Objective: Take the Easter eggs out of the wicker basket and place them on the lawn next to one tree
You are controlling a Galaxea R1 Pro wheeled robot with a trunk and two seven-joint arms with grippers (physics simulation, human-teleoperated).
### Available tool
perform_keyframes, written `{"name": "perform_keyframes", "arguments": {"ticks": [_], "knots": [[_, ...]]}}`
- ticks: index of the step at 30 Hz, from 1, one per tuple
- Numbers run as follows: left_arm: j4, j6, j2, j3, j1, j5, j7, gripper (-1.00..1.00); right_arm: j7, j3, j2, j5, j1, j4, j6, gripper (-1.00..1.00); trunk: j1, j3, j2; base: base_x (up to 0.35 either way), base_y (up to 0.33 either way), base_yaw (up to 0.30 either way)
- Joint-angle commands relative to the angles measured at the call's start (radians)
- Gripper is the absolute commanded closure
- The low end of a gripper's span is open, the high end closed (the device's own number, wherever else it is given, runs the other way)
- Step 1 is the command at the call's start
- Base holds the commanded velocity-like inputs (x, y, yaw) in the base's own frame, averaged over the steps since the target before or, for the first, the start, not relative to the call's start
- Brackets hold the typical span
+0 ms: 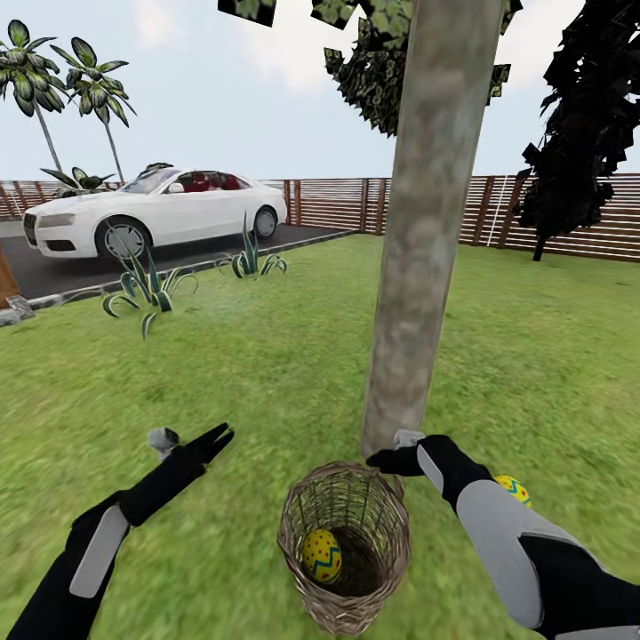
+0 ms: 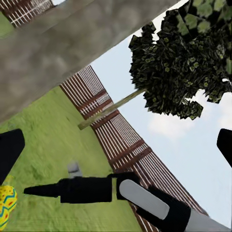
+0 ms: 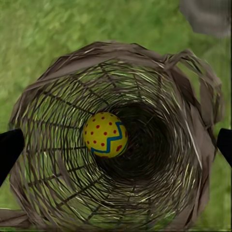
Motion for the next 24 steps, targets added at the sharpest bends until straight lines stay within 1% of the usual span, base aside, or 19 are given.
{"name": "perform_keyframes", "arguments": {"ticks": [1, 3, 5, 7, 8, 9, 11, 13, 15, 18, 19, 24], "knots": [[-0.02, 0.006, -0.002, 0.017, -0.003, 0.009, 0.0, -1.0, -0.007, 0.014, 0.001, 0.008, 0.0, -0.001, 0.017, -1.0, 0.0, -0.001, 0.0, 0.0, 0.0, 0.0], [-0.053, 0.003, -0.004, 0.039, -0.006, 0.019, 0.001, -1.0, -0.036, 0.043, 0.009, 0.006, 0.0, -0.002, 0.045, -1.0, 0.0, -0.001, 0.0, 0.0, 0.0, 0.0], [-0.069, -0.005, -0.005, 0.05, -0.007, 0.025, 0.001, -1.0, -0.067, 0.056, 0.025, 0.006, 0.0, -0.002, 0.06, -1.0, 0.0, -0.001, 0.0, 0.0, 0.0, 0.0], [-0.074, -0.02, -0.005, 0.055, -0.007, 0.03, 0.002, -1.0, -0.09, 0.06, 0.035, 0.006, 0.0, -0.002, 0.066, -1.0, 0.0, -0.001, 0.0, 0.0, 0.0, 0.0], [-0.077, -0.044, -0.008, 0.057, -0.008, 0.039, 0.005, -1.0, -0.112, 0.063, 0.04, 0.006, 0.0, -0.002, 0.069, -1.0, 0.0, -0.001, 0.0, 0.0, 0.0, 0.0], [-0.077, -0.053, -0.009, 0.058, -0.009, 0.043, 0.005, -1.0, -0.118, 0.063, 0.041, 0.006, 0.0, -0.002, 0.07, -1.0, 0.0, -0.001, 0.0, 0.007, 0.0, 0.0], [-0.078, -0.082, -0.022, 0.058, -0.012, 0.054, 0.007, -1.0, -0.135, 0.064, 0.043, 0.005, 0.0, -0.002, 0.071, -1.0, 0.0, -0.001, 0.0, 0.071, 0.0, 0.0], [-0.078, -0.092, -0.03, 0.057, -0.017, 0.058, 0.007, -1.0, -0.142, 0.065, 0.044, 0.004, 0.0, -0.001, 0.072, -1.0, 0.0, -0.001, 0.0, 0.164, 0.0, 0.0], [-0.079, -0.095, -0.035, 0.056, -0.02, 0.062, 0.005, -1.0, -0.151, 0.065, 0.048, 0.004, 0.0, 0.007, 0.073, -1.0, 0.0, -0.001, 0.0, 0.265, 0.0, 0.0], [-0.079, -0.096, -0.038, 0.055, -0.022, 0.063, 0.003, -1.0, -0.166, 0.066, 0.061, 0.005, 0.0, 0.034, 0.073, -1.0, 0.0, -0.001, 0.0, 0.311, 0.0, 0.0], [-0.073, -0.098, -0.04, 0.055, -0.022, 0.063, 0.003, -1.0, -0.181, 0.066, 0.067, 0.005, 0.0, 0.05, 0.073, -1.0, 0.0, -0.001, 0.0, 0.213, 0.0, 0.0], [-0.075, -0.099, -0.041, 0.056, -0.023, 0.063, 0.001, -1.0, -0.193, 0.066, 0.073, 0.004, 0.0, 0.063, 0.075, -1.0, 0.0, -0.001, 0.0, 0.068, 0.0, 0.0]]}}
